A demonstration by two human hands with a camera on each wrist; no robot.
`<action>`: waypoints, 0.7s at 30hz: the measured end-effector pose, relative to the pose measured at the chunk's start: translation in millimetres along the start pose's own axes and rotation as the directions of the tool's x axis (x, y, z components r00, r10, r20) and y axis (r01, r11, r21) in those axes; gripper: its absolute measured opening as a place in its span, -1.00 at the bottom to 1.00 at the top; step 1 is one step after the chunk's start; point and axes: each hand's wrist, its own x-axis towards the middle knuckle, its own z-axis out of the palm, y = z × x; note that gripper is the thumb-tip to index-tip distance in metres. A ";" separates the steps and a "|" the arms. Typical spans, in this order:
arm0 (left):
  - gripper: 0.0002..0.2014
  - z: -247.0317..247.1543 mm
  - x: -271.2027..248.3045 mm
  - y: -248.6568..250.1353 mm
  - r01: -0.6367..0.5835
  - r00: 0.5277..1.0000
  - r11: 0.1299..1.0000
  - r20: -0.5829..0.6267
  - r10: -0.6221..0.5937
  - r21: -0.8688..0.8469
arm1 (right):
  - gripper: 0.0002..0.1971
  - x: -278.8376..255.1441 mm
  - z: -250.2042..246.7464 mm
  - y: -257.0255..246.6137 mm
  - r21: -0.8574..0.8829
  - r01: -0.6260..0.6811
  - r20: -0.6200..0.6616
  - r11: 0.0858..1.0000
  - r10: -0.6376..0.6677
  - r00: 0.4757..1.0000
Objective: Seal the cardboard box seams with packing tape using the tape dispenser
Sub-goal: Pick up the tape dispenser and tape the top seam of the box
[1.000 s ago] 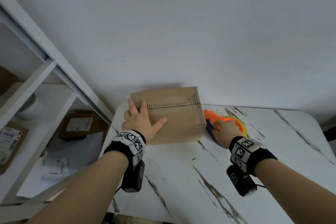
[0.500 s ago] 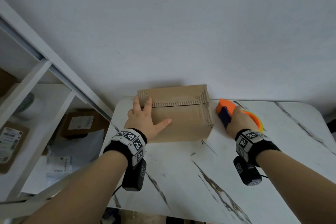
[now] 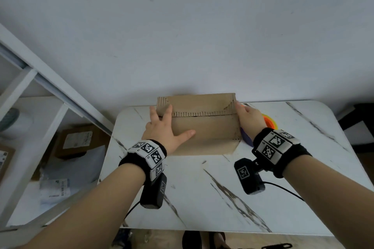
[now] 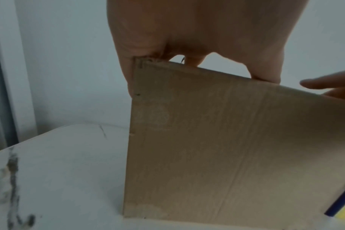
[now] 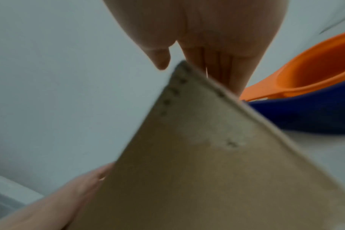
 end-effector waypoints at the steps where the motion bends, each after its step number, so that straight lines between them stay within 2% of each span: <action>1: 0.03 -0.7 -0.8 -0.3 0.006 1.000 1.000 0.009 -0.006 -0.008 | -0.44 -3.7 4.0 -3.3 0.019 0.008 0.017 1.000 -0.008 1.000; 5: 0.07 -2.8 -6.3 -2.5 0.012 0.999 0.999 0.031 -0.011 -0.042 | -0.61 -14.5 7.1 -6.8 -0.107 0.041 0.014 0.993 -0.040 0.999; 11: 0.07 -1.4 -16.6 -4.0 0.010 0.999 1.000 0.050 -0.009 -0.029 | -0.58 -21.5 2.9 1.2 -0.195 0.072 0.014 0.978 -0.071 0.997; 13: 0.02 1.0 -17.6 -1.8 -0.004 1.000 0.999 0.020 0.003 0.043 | -0.58 -21.8 3.5 3.0 -0.179 0.078 0.014 0.981 -0.076 0.997; 16: -0.05 6.4 -17.1 2.3 -0.140 0.983 0.963 -0.085 0.163 0.231 | -0.51 -18.6 3.6 9.0 -0.108 0.043 -0.003 0.993 -0.044 0.999; 18: -0.10 12.9 -15.6 4.4 -0.255 0.957 0.927 -0.065 0.283 0.276 | -0.48 -15.7 1.1 14.2 -0.081 0.014 -0.059 0.997 -0.019 0.998; 21: -0.11 24.3 -14.9 4.1 -0.308 0.946 0.912 -0.016 0.325 0.271 | -0.52 -9.5 -4.8 26.1 -0.221 0.015 -0.126 0.975 -0.043 0.991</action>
